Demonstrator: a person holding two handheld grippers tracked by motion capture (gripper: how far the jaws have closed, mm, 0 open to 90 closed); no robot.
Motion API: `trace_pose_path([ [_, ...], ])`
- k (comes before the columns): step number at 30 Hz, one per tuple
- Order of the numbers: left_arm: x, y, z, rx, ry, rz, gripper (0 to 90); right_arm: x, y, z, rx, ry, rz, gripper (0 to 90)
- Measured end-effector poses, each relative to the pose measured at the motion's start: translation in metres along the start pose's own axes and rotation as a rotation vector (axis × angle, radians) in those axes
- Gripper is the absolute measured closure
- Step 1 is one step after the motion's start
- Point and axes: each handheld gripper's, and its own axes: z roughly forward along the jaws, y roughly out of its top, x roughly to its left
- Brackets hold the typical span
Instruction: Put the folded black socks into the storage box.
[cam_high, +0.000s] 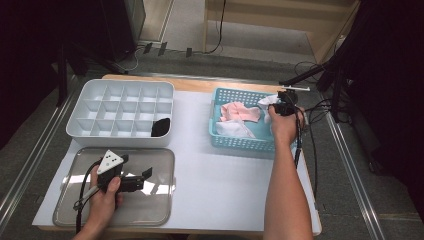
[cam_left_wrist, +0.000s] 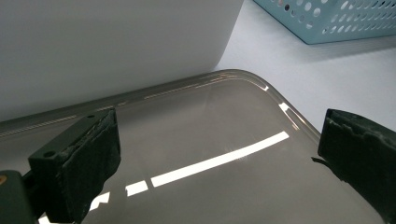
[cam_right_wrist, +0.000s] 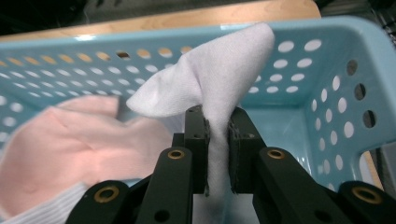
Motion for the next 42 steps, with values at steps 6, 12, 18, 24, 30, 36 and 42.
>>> trace_pose_path([
  [6, 0.0, 0.0, 0.0, 0.003, 0.002, 0.004, 0.0, 0.007, -0.002, -0.02, -0.072, 0.036, -0.045, 80.5],
  [12, 0.0, 0.0, 0.0, 0.003, 0.003, 0.005, 0.0, 0.019, -0.006, -0.037, -0.125, 0.067, -0.093, 80.6],
  [18, 0.0, 0.0, 0.0, 0.002, 0.003, 0.004, 0.0, 0.025, -0.007, -0.055, -0.168, 0.098, -0.127, 80.6],
  [24, 0.0, 0.0, 0.001, 0.002, 0.004, 0.003, 0.0, 0.029, -0.008, -0.071, -0.192, 0.119, -0.155, 80.6],
  [30, 0.0, 0.0, 0.001, 0.003, 0.004, 0.003, 0.0, 0.034, -0.015, -0.086, -0.202, 0.161, -0.167, 80.7],
  [36, 0.0, 0.0, 0.0, 0.003, 0.006, 0.003, 0.0, 0.044, -0.028, -0.101, -0.207, 0.209, -0.199, 80.6],
  [42, -0.001, 0.0, 0.001, 0.001, 0.007, 0.001, 0.0, 0.052, -0.04, -0.121, -0.221, 0.255, -0.221, 80.6],
])
